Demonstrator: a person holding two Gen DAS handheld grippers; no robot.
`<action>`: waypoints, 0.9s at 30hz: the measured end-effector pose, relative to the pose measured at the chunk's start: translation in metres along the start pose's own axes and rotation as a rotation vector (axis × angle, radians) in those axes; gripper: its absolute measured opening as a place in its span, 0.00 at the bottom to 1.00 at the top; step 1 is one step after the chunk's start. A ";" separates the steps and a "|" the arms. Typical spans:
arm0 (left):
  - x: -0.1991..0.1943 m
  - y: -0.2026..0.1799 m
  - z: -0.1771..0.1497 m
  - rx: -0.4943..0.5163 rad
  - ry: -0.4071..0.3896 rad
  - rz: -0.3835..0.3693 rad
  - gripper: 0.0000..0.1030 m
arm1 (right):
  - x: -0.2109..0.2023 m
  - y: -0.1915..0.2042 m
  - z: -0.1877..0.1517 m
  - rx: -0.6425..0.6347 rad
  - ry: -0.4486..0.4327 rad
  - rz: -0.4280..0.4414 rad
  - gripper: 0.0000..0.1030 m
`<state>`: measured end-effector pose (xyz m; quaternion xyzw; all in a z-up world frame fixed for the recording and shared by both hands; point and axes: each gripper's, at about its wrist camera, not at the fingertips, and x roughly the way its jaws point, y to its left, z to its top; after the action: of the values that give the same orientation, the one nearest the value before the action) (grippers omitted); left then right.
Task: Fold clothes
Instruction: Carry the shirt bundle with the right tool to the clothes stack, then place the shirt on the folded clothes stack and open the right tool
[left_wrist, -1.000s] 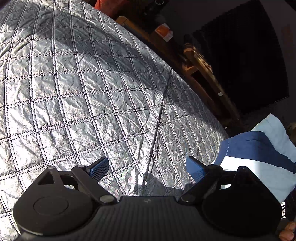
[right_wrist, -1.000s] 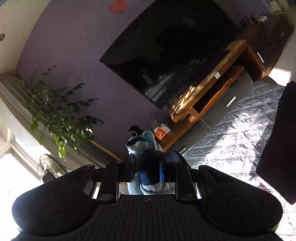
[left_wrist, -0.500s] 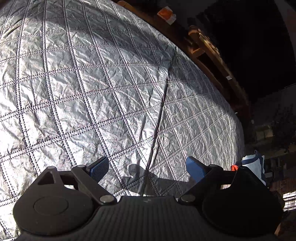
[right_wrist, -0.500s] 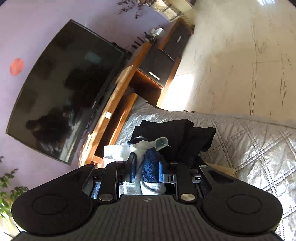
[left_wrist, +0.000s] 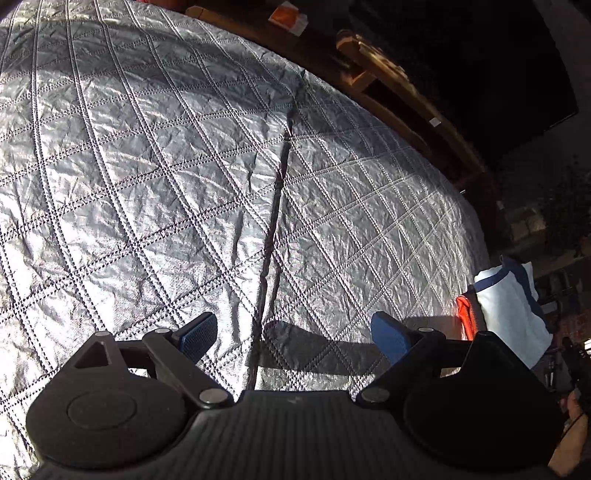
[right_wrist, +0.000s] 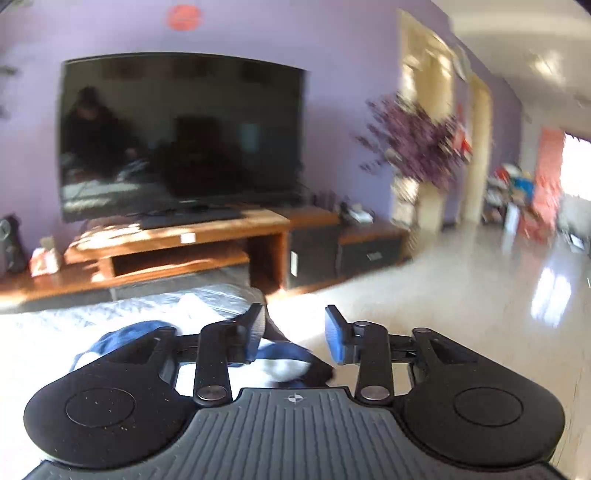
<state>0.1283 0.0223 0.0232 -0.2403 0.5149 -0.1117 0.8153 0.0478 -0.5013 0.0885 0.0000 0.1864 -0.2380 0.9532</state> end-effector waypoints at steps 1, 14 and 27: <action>0.000 -0.004 -0.001 0.020 -0.002 0.003 0.86 | -0.008 0.019 0.000 -0.096 -0.027 0.053 0.63; -0.019 -0.057 -0.045 0.221 -0.003 -0.010 0.94 | -0.015 -0.019 -0.020 0.088 0.304 -0.045 0.88; -0.129 -0.133 -0.168 0.385 -0.032 -0.044 0.98 | -0.218 0.003 -0.070 0.223 0.568 0.076 0.94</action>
<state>-0.0709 -0.0828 0.1323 -0.0926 0.4654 -0.2221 0.8518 -0.1535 -0.3933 0.1000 0.1781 0.4181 -0.2114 0.8654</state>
